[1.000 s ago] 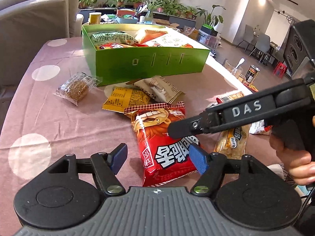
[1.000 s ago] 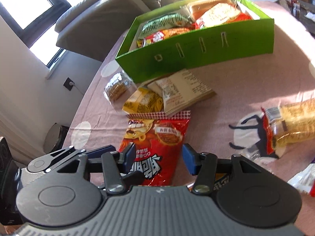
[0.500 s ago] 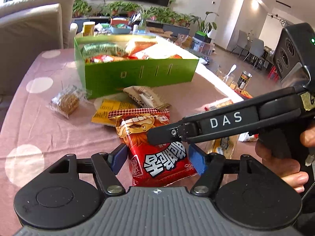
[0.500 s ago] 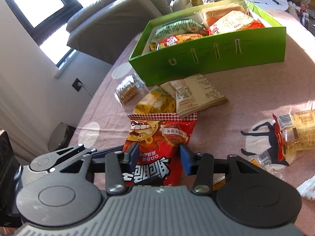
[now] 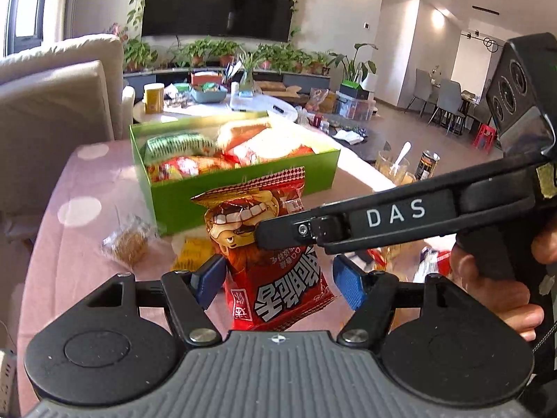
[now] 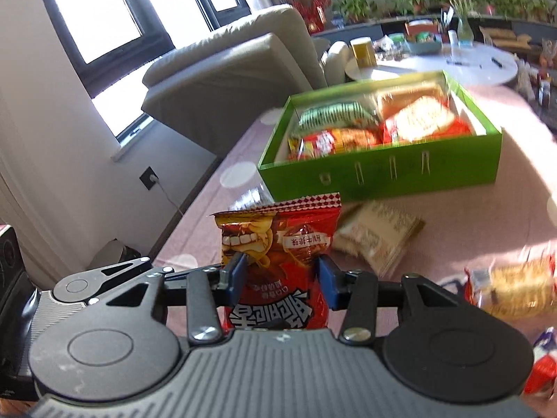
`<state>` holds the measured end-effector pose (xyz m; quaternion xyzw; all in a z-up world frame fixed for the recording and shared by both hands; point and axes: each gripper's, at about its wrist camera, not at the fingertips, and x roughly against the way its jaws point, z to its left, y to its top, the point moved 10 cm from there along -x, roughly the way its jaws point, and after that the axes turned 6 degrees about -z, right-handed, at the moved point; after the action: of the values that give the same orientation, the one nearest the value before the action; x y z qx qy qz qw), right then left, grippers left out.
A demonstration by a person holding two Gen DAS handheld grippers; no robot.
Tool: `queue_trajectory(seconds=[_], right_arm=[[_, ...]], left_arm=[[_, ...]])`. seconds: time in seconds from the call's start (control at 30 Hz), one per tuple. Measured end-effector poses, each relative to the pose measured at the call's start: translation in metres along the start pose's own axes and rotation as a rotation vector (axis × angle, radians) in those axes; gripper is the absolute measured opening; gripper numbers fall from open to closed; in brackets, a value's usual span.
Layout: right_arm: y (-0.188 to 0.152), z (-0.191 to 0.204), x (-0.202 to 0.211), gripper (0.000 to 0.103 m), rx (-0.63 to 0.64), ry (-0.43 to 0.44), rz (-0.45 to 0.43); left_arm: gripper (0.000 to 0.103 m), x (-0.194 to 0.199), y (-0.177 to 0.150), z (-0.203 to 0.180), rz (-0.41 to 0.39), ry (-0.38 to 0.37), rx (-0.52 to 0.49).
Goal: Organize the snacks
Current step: 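Carry the red chip bag into the green box and open the right gripper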
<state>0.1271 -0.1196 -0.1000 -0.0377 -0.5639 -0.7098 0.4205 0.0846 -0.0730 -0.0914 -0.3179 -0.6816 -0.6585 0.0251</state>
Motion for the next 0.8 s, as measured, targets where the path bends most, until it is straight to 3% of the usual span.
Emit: queue_trajectory(seconds=[0.8], right_arm=[[0.081,-0.014,-0.034,0.061,0.006,0.022,-0.133]], left_arm=[[0.065,-0.056,0.075,0.041,-0.097,0.093,-0.006]])
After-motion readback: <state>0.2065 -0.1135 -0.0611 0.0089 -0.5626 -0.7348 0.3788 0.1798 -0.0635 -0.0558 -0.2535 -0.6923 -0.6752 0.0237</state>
